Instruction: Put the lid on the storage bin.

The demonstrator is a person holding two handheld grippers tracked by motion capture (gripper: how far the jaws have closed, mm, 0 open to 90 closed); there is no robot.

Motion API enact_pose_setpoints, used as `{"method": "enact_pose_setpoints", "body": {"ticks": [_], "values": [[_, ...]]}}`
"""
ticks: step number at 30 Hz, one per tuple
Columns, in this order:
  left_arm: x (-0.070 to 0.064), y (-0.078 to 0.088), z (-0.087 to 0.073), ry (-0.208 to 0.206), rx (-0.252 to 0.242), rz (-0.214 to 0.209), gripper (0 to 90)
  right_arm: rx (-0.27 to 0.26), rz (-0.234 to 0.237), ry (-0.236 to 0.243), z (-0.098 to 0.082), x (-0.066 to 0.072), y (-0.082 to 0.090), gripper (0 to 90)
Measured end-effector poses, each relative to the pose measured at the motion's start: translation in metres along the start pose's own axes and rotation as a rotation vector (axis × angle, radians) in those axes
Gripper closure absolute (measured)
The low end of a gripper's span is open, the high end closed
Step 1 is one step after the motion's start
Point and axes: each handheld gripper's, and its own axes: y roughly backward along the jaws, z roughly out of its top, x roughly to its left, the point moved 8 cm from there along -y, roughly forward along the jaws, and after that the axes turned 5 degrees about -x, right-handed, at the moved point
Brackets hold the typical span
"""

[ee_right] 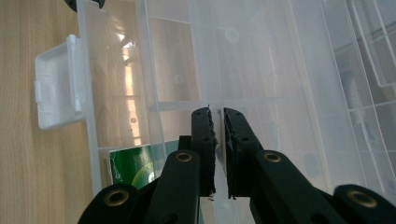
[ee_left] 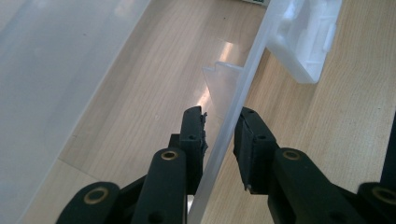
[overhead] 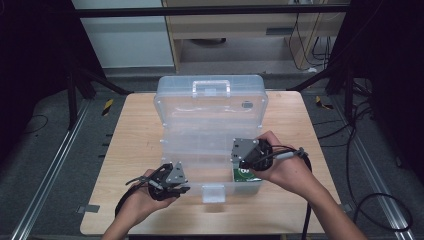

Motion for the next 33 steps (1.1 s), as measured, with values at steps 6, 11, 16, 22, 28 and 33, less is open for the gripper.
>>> {"method": "enact_pose_setpoints", "body": {"ticks": [6,11,16,22,28,33], "values": [[0.002,0.000,0.000,-0.042,0.002,0.003,73.0,-0.001,0.006,-0.002,0.000,0.002,0.000,83.6],[-0.001,0.000,0.000,-0.014,0.001,0.010,72.9,0.000,0.011,0.000,-0.001,0.003,0.000,83.6],[0.000,0.000,0.000,-0.030,0.002,0.013,72.6,0.003,0.020,0.003,0.000,0.003,0.000,83.6],[0.000,0.001,0.000,-0.022,-0.015,0.038,64.4,0.007,0.022,0.002,0.000,0.002,0.000,83.4],[-0.002,0.015,0.007,-0.066,-0.076,0.054,59.3,0.001,0.023,0.000,0.000,0.001,0.000,83.1],[-0.006,0.030,0.015,-0.043,-0.162,0.039,59.6,0.000,0.023,-0.004,-0.001,0.001,0.001,83.0]]}}
